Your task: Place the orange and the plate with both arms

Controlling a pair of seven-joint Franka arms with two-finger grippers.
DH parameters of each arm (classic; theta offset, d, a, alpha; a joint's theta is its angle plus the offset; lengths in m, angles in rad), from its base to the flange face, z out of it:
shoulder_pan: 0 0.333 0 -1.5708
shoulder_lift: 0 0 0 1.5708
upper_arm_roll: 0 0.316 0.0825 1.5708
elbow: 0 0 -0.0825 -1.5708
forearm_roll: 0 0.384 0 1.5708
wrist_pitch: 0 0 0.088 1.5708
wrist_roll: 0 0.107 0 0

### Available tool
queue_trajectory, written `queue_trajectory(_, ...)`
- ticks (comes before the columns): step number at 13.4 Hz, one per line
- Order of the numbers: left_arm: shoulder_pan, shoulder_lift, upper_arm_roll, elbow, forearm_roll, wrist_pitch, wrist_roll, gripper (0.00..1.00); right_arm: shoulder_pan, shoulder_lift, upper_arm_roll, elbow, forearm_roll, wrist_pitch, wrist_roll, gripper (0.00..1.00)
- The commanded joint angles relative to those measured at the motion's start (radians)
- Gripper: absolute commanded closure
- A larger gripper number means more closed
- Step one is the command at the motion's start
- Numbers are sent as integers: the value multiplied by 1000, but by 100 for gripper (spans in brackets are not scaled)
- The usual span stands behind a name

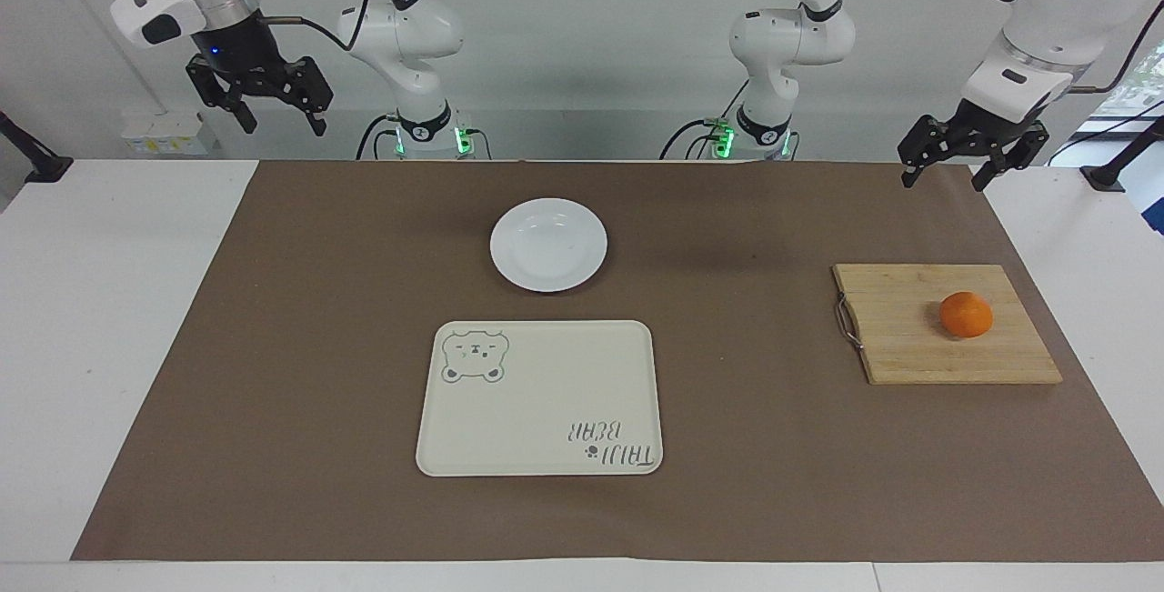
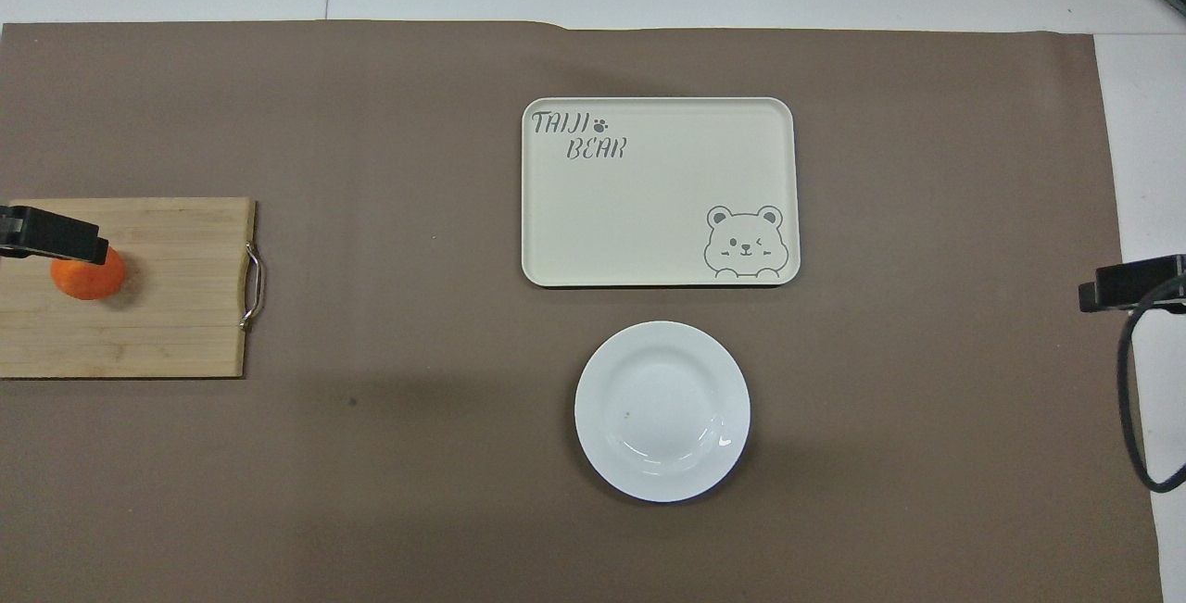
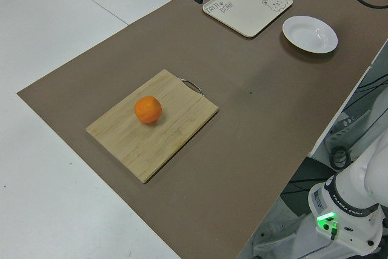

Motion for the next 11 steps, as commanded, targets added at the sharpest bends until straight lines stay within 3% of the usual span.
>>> queue_trajectory(1,-1,-16,2,-9,6,-7,-7,0,-1,-14,8,-21,-34,17,-26,0)
queue_trajectory(11,-7,-10,2,-3,8,12,-10,0,-2,-14,10,-21,-30,15,-31,0)
